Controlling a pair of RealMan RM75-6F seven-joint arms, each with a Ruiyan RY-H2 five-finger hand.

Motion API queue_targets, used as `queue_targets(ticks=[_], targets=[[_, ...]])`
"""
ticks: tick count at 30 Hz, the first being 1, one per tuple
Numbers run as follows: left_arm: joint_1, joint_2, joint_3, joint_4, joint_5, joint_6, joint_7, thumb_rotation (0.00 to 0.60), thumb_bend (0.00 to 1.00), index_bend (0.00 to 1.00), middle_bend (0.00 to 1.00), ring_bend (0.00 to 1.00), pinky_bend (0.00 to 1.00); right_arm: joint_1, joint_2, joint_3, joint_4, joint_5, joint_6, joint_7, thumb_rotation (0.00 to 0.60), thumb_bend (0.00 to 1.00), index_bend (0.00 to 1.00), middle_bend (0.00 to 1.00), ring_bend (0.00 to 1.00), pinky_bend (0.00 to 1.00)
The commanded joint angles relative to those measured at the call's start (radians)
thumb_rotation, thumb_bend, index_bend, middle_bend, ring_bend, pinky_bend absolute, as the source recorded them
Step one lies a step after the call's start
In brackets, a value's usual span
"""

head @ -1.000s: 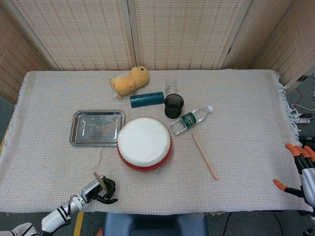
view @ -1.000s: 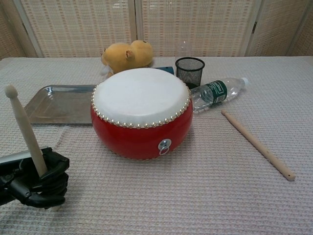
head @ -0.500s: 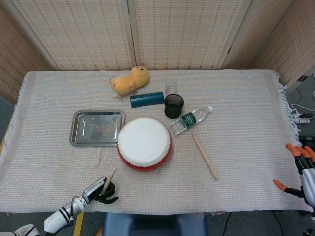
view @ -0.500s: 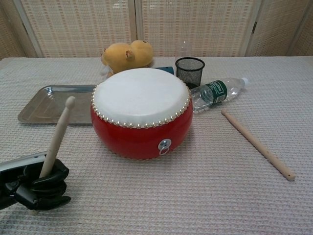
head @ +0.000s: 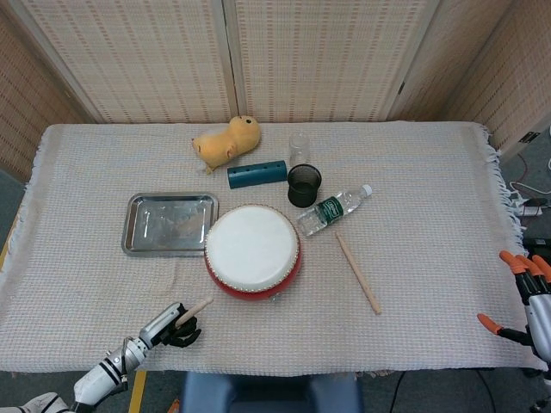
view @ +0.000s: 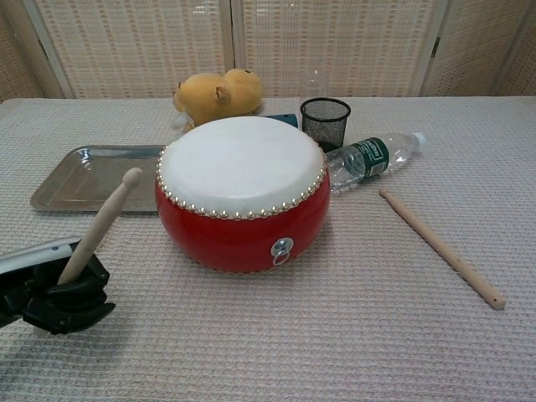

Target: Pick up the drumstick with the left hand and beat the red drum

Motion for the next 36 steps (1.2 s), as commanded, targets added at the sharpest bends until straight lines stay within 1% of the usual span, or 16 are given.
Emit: queue_targets(ticks=[1,4,6,7,11,17,20,23,27,32,36], targets=[[-0.013,0.095,-0.038,-0.067,-0.006,0.028,0.095,0.6,0.76,1.0,1.0,1.0,1.0,-0.001,0.001,0.001,0.001,-0.002,0.004,0.001,0.6,0.09,0.04,0.13,0.0,0.04],[-0.027,0.174,-0.078,-0.117,-0.037,0.031,0.196,0.6,0.76,1.0,1.0,1.0,1.0,-0.001,0.002,0.006,0.002,-0.002,0.013,-0.001,0.6,0.09,0.04,0.13,0.0,0.04],[-0.032,0.215,-0.113,-0.141,-0.081,0.024,0.3,0.6,0.76,1.0,1.0,1.0,1.0,-0.001,0.004,0.012,0.002,-0.002,0.02,-0.006,0.6,0.09,0.04,0.13,0.0,0.04],[-0.034,0.227,-0.13,-0.148,-0.106,0.021,0.357,0.6,0.76,1.0,1.0,1.0,1.0,0.0,0.005,0.014,0.001,-0.001,0.022,-0.009,0.6,0.09,0.04,0.13,0.0,0.04],[-0.033,0.248,-0.204,-0.187,-0.235,0.019,0.653,0.6,0.76,1.0,1.0,1.0,1.0,0.002,0.015,0.024,-0.012,-0.002,0.034,-0.027,0.6,0.09,0.04,0.13,0.0,0.04],[-0.06,0.204,-0.285,-0.222,-0.375,0.033,1.026,0.6,0.75,1.0,1.0,1.0,1.0,0.005,0.023,0.043,-0.028,-0.005,0.058,-0.047,0.6,0.09,0.04,0.13,0.0,0.04],[-0.086,0.172,-0.311,-0.215,-0.408,0.042,1.189,0.6,0.75,1.0,1.0,1.0,1.0,0.007,0.027,0.044,-0.034,-0.008,0.059,-0.051,0.6,0.09,0.04,0.13,0.0,0.04],[-0.111,0.135,-0.335,-0.205,-0.443,0.049,1.318,0.6,0.74,1.0,1.0,1.0,1.0,0.006,0.031,0.042,-0.041,-0.011,0.059,-0.052,0.6,0.09,0.04,0.13,0.0,0.04],[-0.146,0.089,-0.362,-0.19,-0.512,0.031,1.451,0.6,0.73,1.0,1.0,1.0,1.0,0.0,0.032,0.037,-0.042,-0.012,0.065,-0.048,0.6,0.09,0.04,0.13,0.0,0.04],[-0.184,0.04,-0.391,-0.174,-0.596,0.002,1.545,0.6,0.73,1.0,1.0,1.0,1.0,-0.007,0.028,0.032,-0.036,-0.013,0.071,-0.04,0.6,0.09,0.04,0.13,0.0,0.04],[-0.212,0.017,-0.37,-0.13,-0.604,0.002,1.667,0.6,0.73,1.0,1.0,1.0,1.0,-0.008,0.026,0.028,-0.031,-0.015,0.068,-0.034,0.6,0.09,0.04,0.13,0.0,0.04]])
